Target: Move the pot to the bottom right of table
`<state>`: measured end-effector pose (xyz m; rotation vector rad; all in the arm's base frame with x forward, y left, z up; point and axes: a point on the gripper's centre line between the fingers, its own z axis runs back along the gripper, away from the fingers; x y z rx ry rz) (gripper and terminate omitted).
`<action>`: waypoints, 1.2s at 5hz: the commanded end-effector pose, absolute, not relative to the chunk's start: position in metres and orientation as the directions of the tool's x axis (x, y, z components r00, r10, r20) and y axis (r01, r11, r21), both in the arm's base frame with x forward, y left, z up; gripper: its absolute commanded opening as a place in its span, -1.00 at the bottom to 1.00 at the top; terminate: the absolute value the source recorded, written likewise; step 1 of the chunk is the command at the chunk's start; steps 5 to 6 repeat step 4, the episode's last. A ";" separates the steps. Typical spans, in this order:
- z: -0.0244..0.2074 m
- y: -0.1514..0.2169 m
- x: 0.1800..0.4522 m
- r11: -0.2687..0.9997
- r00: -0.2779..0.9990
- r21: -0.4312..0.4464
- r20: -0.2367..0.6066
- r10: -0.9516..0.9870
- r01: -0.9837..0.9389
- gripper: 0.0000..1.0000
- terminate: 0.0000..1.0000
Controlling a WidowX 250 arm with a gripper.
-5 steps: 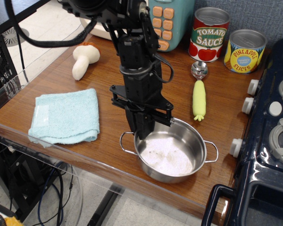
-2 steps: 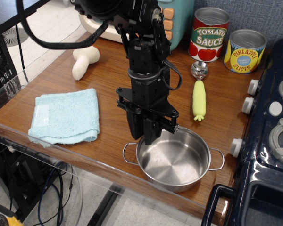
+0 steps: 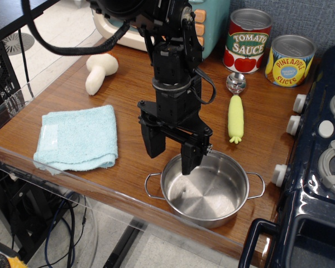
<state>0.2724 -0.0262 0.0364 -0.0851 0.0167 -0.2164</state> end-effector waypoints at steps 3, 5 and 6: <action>0.080 -0.019 0.281 0.976 0.973 -0.045 0.107 -0.206 0.212 1.00 -1.00; 0.080 -0.019 0.281 0.976 0.973 -0.045 0.107 -0.206 0.212 1.00 1.00; 0.080 -0.019 0.281 0.976 0.973 -0.045 0.107 -0.206 0.212 1.00 1.00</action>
